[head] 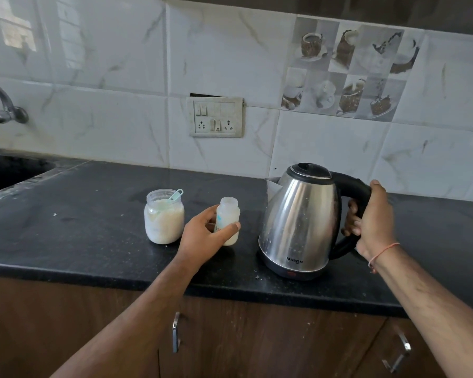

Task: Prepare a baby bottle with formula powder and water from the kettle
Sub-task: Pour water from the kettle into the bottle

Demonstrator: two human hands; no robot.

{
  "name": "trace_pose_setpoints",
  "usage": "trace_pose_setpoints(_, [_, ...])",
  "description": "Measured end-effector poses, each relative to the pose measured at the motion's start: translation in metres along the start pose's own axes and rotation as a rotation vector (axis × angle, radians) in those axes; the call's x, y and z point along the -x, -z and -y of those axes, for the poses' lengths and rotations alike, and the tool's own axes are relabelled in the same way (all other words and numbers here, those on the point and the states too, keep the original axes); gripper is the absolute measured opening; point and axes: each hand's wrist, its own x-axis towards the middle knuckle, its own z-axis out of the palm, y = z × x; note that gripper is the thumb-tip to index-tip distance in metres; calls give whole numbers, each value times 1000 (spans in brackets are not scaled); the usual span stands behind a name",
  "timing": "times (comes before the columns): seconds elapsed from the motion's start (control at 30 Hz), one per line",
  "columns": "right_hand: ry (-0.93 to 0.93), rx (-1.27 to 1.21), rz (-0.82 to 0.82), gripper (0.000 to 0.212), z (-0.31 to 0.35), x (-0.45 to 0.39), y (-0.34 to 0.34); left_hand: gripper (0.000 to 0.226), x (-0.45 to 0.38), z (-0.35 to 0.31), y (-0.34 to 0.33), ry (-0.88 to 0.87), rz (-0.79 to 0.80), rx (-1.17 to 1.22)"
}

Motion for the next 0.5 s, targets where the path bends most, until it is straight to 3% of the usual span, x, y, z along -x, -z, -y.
trace_pose_setpoints(0.5, [47,-78,-30,68,-8,-9,-25,50,1,0,0,4,-1,45])
